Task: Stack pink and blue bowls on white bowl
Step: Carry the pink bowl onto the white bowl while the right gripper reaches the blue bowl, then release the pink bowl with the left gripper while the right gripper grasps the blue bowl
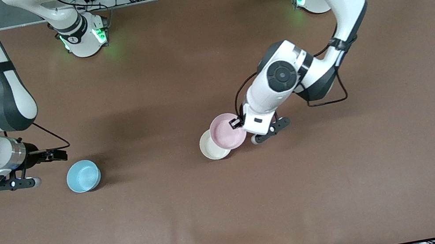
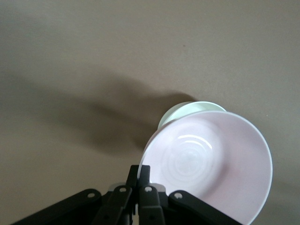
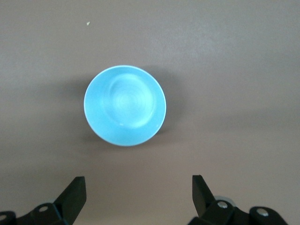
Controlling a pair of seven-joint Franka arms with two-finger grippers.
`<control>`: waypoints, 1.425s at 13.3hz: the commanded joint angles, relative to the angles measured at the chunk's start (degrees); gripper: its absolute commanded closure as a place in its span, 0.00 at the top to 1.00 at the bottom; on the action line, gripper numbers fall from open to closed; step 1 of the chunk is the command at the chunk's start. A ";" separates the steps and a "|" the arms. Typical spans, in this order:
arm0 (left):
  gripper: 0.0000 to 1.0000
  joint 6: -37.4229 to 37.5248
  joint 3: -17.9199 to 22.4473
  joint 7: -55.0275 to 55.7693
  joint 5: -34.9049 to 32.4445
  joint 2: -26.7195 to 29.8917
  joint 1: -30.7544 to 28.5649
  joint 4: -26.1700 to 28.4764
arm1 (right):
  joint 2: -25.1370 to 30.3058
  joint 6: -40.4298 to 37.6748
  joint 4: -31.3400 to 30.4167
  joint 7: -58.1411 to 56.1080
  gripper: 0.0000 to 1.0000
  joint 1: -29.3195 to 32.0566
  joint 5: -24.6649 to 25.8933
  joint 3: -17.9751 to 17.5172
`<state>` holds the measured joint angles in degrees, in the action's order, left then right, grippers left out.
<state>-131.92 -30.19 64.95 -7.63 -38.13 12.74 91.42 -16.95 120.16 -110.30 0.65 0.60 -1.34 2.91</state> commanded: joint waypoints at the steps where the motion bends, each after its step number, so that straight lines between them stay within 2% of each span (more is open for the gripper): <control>1: 0.00 -4.38 6.97 1.84 -0.80 -1.86 7.72 -1.95 | -6.32 4.88 2.64 -0.03 1.00 0.46 -0.50 -0.10; 2: 0.00 -5.87 8.21 2.19 -0.72 -2.03 9.13 -1.95 | -7.47 6.39 2.64 -0.03 1.00 0.37 -0.50 -0.10; 5: 0.00 -10.79 8.48 2.98 -0.80 -4.14 10.46 -1.95 | -10.63 9.03 2.81 -0.12 1.00 0.20 -0.33 -0.10; 8: 0.00 -12.66 10.76 2.99 -0.98 -4.85 12.48 -1.86 | -11.78 9.39 3.16 -0.56 1.00 0.28 -0.07 -0.10; 9: 0.00 -12.66 10.94 2.98 -0.98 -5.20 12.83 -1.86 | -12.22 9.39 3.51 -0.82 0.96 0.37 0.02 -0.10; 10: 0.00 -12.66 10.95 2.90 -0.98 -5.20 12.84 -1.86 | -12.75 10.00 3.69 -2.30 0.79 0.63 0.02 -0.10; 11: 0.00 -12.66 10.95 2.90 -1.07 -5.20 12.75 -1.60 | -13.19 11.57 3.60 -4.32 0.69 0.89 -0.06 -0.10; 14: 0.00 -12.66 11.03 2.81 -1.07 -5.11 12.40 -1.16 | -13.81 12.29 3.60 -5.13 0.61 1.42 -0.15 -0.10; 17: 0.00 -12.66 12.17 2.28 -1.07 -5.46 12.75 -1.51 | -15.12 14.66 3.34 -5.31 0.60 1.51 -0.15 -0.10; 18: 0.00 -12.66 12.18 2.28 -0.98 -5.90 12.84 -1.68 | -15.21 14.75 3.34 -5.31 0.57 1.60 -0.15 -0.10; 19: 0.00 -12.66 12.09 2.46 -0.98 -5.90 12.84 -1.69 | -15.21 15.01 3.34 -5.31 0.49 1.60 -0.15 -0.10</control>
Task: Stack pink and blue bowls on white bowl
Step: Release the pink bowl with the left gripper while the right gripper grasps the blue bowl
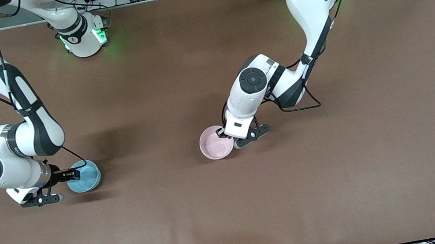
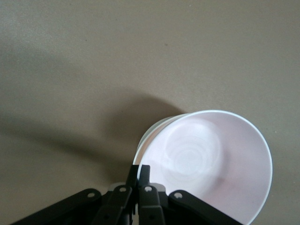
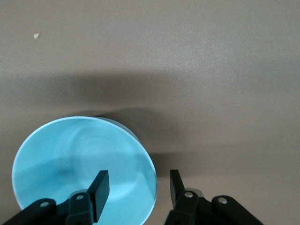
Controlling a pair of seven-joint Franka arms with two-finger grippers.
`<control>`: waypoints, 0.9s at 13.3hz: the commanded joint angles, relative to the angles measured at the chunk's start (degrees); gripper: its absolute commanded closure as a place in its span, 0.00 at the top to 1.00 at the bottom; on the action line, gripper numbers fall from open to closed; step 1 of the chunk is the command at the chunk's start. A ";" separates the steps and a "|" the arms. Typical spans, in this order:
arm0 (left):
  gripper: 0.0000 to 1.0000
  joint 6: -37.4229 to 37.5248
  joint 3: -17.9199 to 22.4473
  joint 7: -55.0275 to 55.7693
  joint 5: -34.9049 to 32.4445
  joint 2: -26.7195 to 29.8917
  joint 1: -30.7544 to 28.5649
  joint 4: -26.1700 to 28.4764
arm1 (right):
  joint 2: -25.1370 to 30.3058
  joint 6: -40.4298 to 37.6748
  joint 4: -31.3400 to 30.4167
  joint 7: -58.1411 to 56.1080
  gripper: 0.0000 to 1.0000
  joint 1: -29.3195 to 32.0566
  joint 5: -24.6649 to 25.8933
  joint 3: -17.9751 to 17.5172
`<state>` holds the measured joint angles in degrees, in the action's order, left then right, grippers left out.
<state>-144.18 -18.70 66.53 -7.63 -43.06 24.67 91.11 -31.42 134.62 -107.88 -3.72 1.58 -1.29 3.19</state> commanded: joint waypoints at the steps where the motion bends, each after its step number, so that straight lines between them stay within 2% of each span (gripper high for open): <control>1: 0.39 -0.40 0.68 1.05 -0.98 -0.80 0.91 -1.38 | -0.83 1.08 0.74 -0.94 0.36 0.53 -0.20 -0.38; 2: 0.99 -0.40 0.68 1.40 -1.07 -0.62 0.82 -1.46 | -0.84 1.08 0.74 -0.94 0.22 0.53 -0.20 -0.38; 4: 1.00 -0.40 0.68 1.23 -1.07 -0.01 0.29 -1.46 | -0.84 1.08 0.74 -0.85 0.00 0.61 -0.20 -0.38; 7: 1.00 1.87 1.56 -0.78 -1.24 4.29 -3.20 -1.38 | -0.92 0.65 0.83 -0.76 0.00 0.62 -0.20 -0.38; 12: 1.00 19.60 1.03 -13.61 -0.89 15.97 -11.04 -1.46 | 1.97 -6.54 3.19 0.55 0.00 -0.87 -0.99 -1.51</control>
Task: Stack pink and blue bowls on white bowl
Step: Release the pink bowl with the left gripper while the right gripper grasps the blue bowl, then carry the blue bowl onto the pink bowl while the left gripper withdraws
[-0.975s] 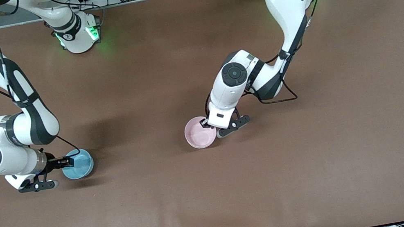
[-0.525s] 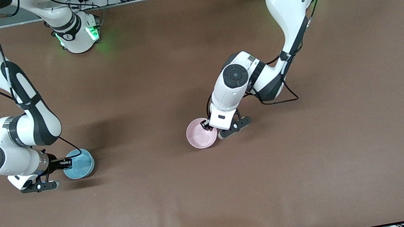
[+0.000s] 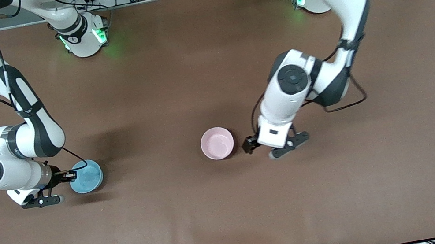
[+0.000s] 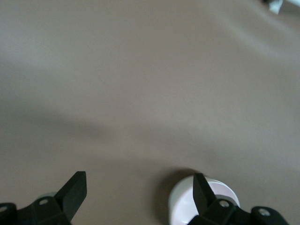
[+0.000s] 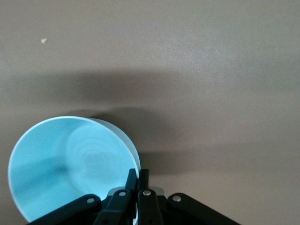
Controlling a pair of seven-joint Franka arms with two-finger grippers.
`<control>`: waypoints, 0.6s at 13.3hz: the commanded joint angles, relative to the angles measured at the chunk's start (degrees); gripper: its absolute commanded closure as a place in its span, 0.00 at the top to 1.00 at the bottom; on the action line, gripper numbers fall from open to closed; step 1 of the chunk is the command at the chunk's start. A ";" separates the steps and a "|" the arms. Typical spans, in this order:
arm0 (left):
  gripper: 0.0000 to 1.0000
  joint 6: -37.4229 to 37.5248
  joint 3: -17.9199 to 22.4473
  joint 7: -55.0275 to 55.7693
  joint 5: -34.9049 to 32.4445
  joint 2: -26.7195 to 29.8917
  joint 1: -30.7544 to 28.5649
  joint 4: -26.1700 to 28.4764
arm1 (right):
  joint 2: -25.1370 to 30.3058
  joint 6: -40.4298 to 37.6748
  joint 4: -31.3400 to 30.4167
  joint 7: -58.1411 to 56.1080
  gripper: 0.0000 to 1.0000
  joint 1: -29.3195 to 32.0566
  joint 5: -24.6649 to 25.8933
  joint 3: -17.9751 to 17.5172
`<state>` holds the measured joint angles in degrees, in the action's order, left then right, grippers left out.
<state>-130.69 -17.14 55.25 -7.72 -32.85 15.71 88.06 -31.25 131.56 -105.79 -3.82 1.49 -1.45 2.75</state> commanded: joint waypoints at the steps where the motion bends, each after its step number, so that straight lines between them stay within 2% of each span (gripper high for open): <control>1: 1.00 9.36 -0.44 -3.38 -0.71 8.13 -2.95 1.59 | 2.24 -6.38 2.68 2.57 0.00 -1.31 -2.49 -1.87; 3: 1.00 15.69 -0.53 -8.55 -0.71 12.52 -5.50 1.59 | 2.60 -11.13 6.02 6.52 0.00 -3.41 -4.70 -2.31; 5: 1.00 18.79 -0.17 -14.26 -0.62 16.66 -8.13 1.50 | 3.39 -12.29 6.82 7.95 0.00 -4.22 -5.32 -2.57; 6: 1.00 21.15 -0.26 -17.69 -0.62 18.59 -10.06 1.50 | 3.74 -12.73 6.82 7.95 0.00 -4.22 -7.15 -3.53; 8: 1.00 26.42 -0.43 -24.98 -0.10 22.72 -14.54 1.50 | 3.66 -12.12 6.91 8.04 0.00 -4.92 -14.42 -4.86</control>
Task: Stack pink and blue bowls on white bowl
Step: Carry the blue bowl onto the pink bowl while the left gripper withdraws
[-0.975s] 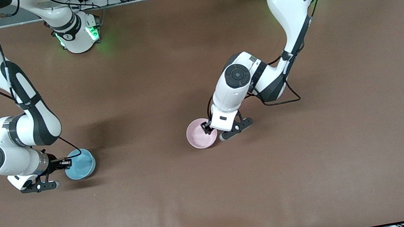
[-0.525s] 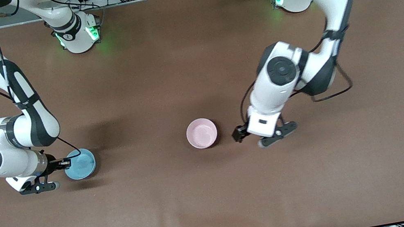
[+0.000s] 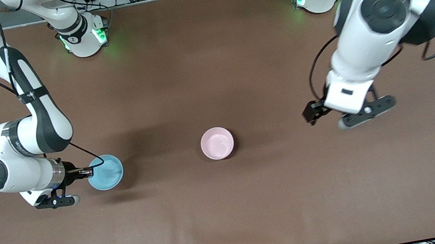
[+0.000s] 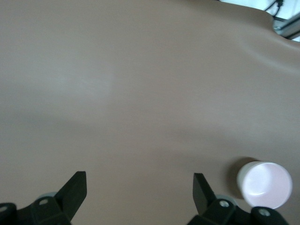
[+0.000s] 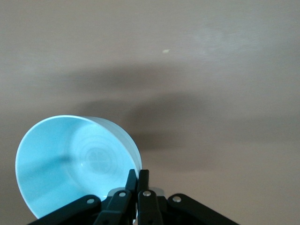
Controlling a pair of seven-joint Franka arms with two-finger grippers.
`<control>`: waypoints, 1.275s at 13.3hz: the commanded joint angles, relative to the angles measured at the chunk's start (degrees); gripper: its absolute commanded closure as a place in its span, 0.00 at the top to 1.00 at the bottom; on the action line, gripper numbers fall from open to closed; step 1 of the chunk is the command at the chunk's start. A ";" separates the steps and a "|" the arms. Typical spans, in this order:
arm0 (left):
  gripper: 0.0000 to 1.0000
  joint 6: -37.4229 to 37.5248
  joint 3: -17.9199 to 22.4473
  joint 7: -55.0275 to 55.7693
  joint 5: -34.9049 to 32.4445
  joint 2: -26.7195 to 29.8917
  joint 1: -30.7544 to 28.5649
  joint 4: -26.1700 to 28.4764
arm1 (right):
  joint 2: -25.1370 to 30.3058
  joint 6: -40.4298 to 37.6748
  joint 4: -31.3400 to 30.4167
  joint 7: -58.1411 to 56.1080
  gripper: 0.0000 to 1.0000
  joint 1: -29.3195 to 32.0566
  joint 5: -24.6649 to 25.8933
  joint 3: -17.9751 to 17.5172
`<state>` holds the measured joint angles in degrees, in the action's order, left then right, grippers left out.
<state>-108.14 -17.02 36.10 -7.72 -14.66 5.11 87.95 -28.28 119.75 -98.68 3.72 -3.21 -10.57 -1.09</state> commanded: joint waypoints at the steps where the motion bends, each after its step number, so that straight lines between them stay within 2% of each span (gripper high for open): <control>1: 1.00 6.25 -0.38 -9.26 -0.10 6.21 -5.62 1.52 | 0.68 -0.14 0.15 0.50 0.00 -1.96 -9.08 -1.11; 3: 1.00 9.59 -0.56 -15.50 0.42 9.89 -10.10 1.43 | 0.60 0.48 0.50 3.99 0.00 -5.21 -12.36 -1.02; 6: 1.00 12.25 -0.03 -22.00 2.17 13.16 -14.32 1.52 | -1.50 6.88 1.99 16.02 0.00 -11.79 -12.28 -1.02; 9: 1.00 17.15 4.61 -26.33 5.61 15.01 -12.16 1.78 | -5.02 7.69 6.65 29.29 0.00 -17.34 -11.67 -0.93; 11: 1.00 19.71 9.35 -26.43 5.70 16.33 -8.48 1.87 | -6.34 8.12 7.44 33.79 0.00 -19.54 -11.84 -1.02; 12: 1.00 20.68 10.42 -26.43 5.70 16.42 -8.19 1.87 | -6.78 9.43 7.45 35.55 0.00 -21.03 -11.84 -1.02; 14: 1.00 21.57 10.51 -27.74 5.70 16.51 -8.19 1.61 | -8.27 13.29 7.45 40.90 0.00 -24.46 -11.67 -0.93; 17: 1.00 21.40 10.60 -28.19 4.74 18.95 -8.45 1.25 | -8.02 13.58 7.36 43.74 0.00 -26.23 -11.40 -0.93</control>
<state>-87.14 -7.25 9.02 -2.83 0.92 -3.78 88.54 -35.88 134.15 -93.05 45.40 -28.67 -21.55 -2.62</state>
